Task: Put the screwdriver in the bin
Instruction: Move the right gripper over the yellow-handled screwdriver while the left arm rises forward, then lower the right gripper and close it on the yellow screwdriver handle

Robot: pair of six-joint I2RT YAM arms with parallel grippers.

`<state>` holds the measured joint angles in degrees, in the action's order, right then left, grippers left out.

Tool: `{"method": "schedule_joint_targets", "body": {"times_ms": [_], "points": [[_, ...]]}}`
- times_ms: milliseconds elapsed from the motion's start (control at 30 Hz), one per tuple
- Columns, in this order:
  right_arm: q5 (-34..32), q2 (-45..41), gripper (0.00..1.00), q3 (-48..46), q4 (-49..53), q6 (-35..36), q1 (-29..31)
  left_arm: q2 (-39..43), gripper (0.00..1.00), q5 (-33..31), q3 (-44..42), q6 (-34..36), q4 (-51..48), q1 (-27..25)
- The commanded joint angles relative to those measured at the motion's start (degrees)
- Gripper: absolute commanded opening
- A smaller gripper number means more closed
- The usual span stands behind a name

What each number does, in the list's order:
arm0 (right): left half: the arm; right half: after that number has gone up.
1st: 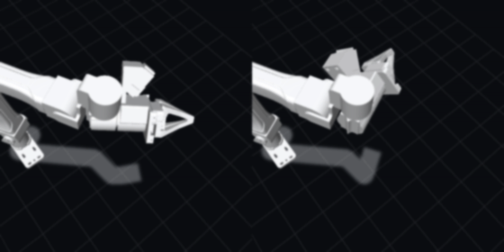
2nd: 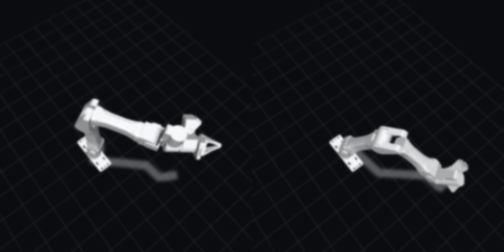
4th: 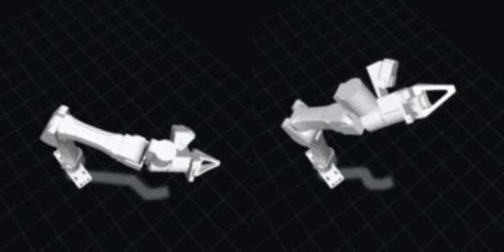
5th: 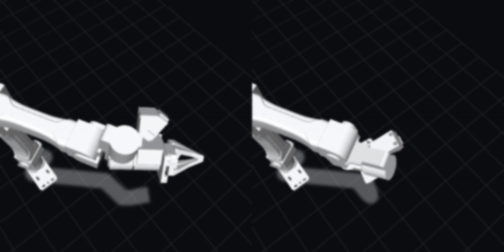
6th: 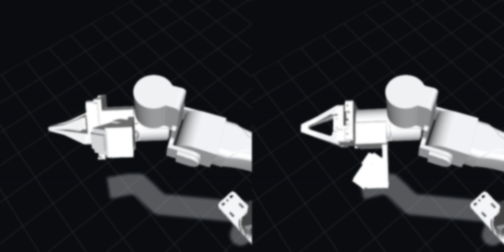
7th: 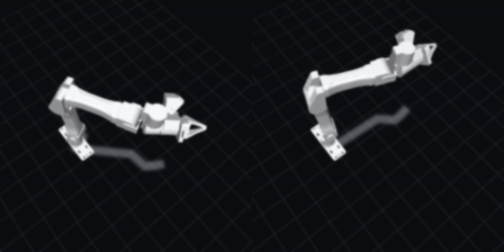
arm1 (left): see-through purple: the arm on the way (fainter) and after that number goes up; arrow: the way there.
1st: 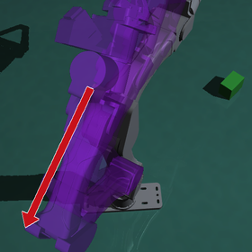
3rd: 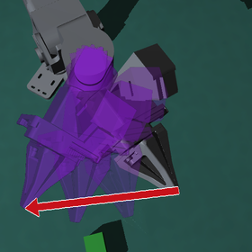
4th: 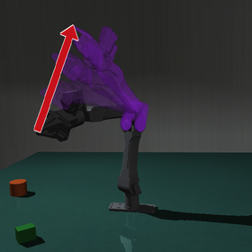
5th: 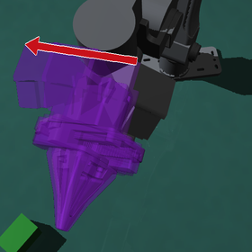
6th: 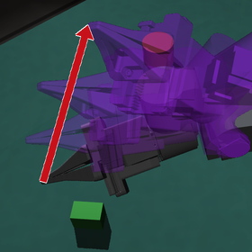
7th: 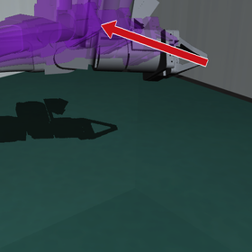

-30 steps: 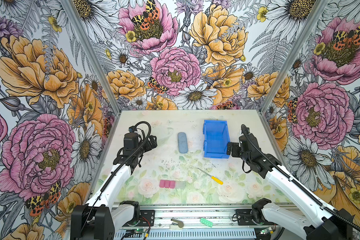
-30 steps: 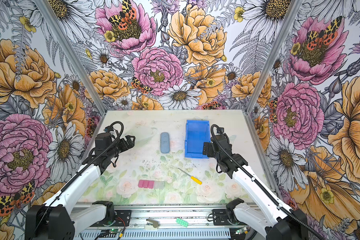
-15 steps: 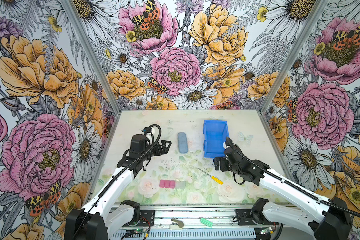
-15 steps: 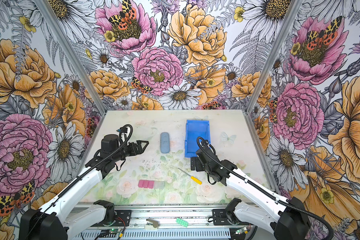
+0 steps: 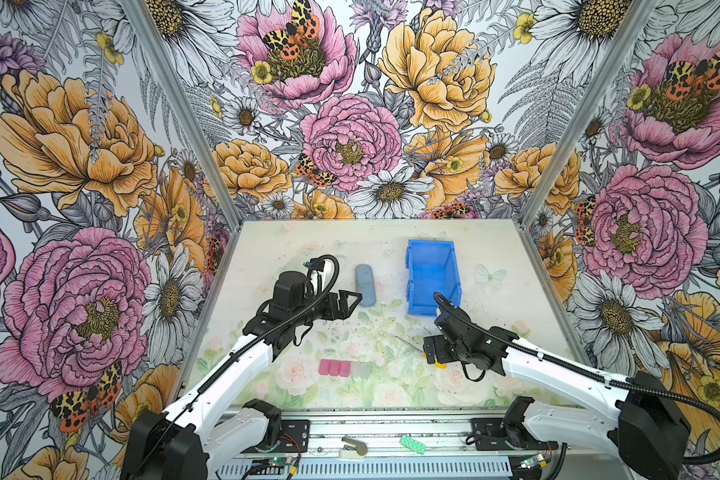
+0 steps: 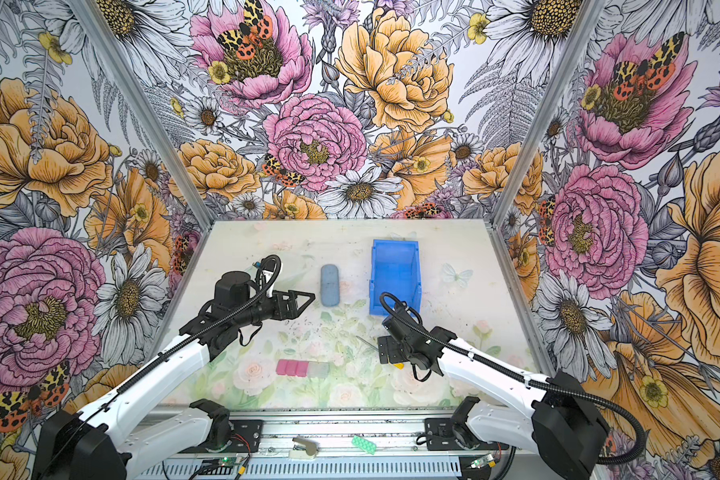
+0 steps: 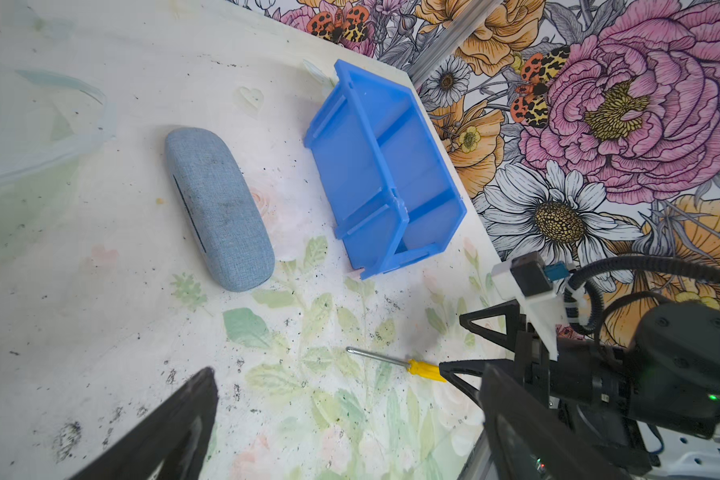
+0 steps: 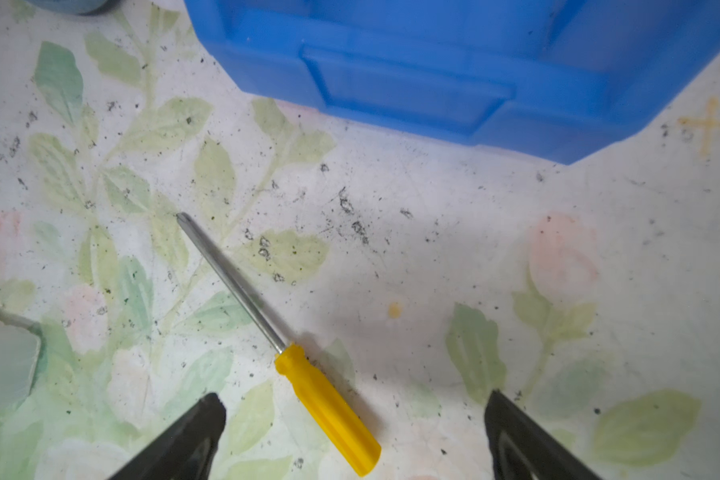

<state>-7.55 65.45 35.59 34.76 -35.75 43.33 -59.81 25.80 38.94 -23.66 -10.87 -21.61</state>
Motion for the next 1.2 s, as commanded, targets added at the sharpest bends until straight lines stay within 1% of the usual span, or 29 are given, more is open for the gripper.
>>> {"method": "schedule_joint_targets", "body": {"times_ms": [0,167,333,533,633,767,900,1033,1167], "points": [[2.6,1.0,0.98,-0.4,-2.5,3.7,0.4,0.2,0.99,0.5,-0.5,1.2,1.2,-0.2],[4.6,3.8,0.96,-0.9,-4.3,4.6,0.4,0.0,0.99,0.7,-0.4,1.4,1.3,0.3],[5.4,5.9,0.92,-1.5,-5.9,3.9,0.4,-0.2,0.99,2.7,-0.2,1.3,1.6,0.3],[5.4,7.3,0.77,-2.9,-6.9,3.4,0.4,-0.5,0.99,3.5,-0.7,0.7,2.5,0.1],[6.1,8.7,0.72,-2.4,-7.1,3.5,0.4,-0.4,0.99,3.5,-0.7,0.8,2.6,0.1],[5.9,9.8,0.68,-2.1,-7.1,3.7,0.4,-0.4,0.99,3.4,-0.8,0.7,2.8,0.0],[6.0,10.0,0.59,-2.1,-7.2,3.7,0.5,-0.5,0.99,2.4,-0.5,1.4,1.6,0.0],[6.0,10.6,0.47,-2.0,-7.2,3.7,0.9,0.0,0.99,2.0,-0.5,1.7,1.4,0.0],[5.7,11.8,0.36,-1.4,-7.2,3.8,1.6,0.0,0.99,1.6,-0.6,1.9,1.3,0.0]]}}
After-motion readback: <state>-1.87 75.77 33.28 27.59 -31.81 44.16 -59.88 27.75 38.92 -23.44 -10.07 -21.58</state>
